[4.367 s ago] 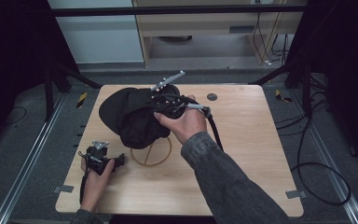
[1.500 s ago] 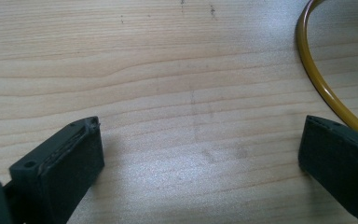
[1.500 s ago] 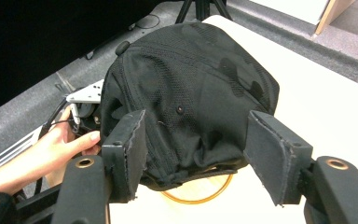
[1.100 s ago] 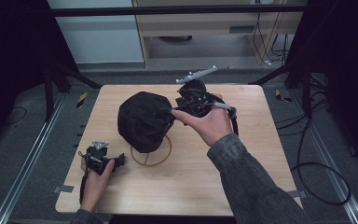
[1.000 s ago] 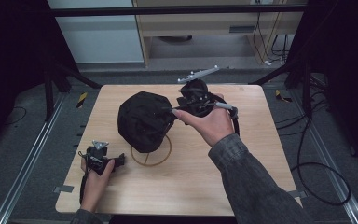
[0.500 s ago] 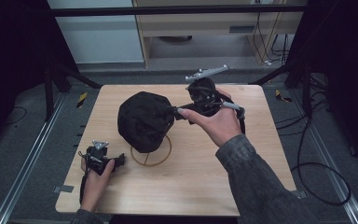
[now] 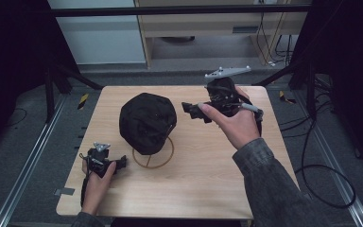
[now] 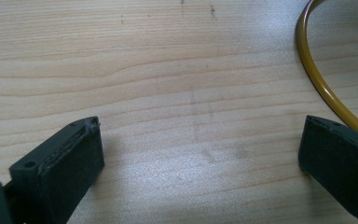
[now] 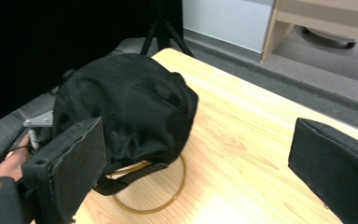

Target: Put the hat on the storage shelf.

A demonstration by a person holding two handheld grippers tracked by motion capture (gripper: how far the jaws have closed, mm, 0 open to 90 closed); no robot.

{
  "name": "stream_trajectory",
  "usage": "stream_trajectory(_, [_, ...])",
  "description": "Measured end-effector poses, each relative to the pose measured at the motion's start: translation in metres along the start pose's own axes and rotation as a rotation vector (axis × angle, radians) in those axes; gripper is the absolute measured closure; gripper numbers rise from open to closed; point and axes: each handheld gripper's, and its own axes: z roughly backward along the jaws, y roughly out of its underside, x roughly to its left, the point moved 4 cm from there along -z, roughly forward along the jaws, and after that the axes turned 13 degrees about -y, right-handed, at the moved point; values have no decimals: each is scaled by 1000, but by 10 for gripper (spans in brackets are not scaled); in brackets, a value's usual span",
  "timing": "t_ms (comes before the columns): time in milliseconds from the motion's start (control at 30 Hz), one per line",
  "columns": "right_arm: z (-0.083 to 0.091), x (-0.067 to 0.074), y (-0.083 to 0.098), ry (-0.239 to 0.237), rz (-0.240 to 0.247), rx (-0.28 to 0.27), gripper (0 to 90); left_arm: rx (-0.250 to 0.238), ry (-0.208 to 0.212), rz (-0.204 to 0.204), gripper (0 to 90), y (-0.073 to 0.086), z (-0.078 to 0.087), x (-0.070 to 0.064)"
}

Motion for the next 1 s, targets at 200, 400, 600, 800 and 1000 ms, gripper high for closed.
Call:
stream_trajectory(200, [13, -9, 6, 24, -8, -20, 42, -2, 0, 1, 0, 0, 0, 0])
stream_trajectory(400, [25, -21, 17, 50, -21, -30, 43, -2, 0, 1, 0, 0, 0, 0])
stream_trajectory(600, [35, -27, 26, 73, -20, -32, 43, -2, 0, 0, 0, 0, 0, 0])
stream_trajectory(800, [43, -37, 39, 94, -36, -34, 48, -2, 0, 0, 0, 0, 0, 0])
stream_trajectory(1000, [46, -44, 54, 114, -55, -25, 48, -1, 0, -1, 0, 0, 0, 0])
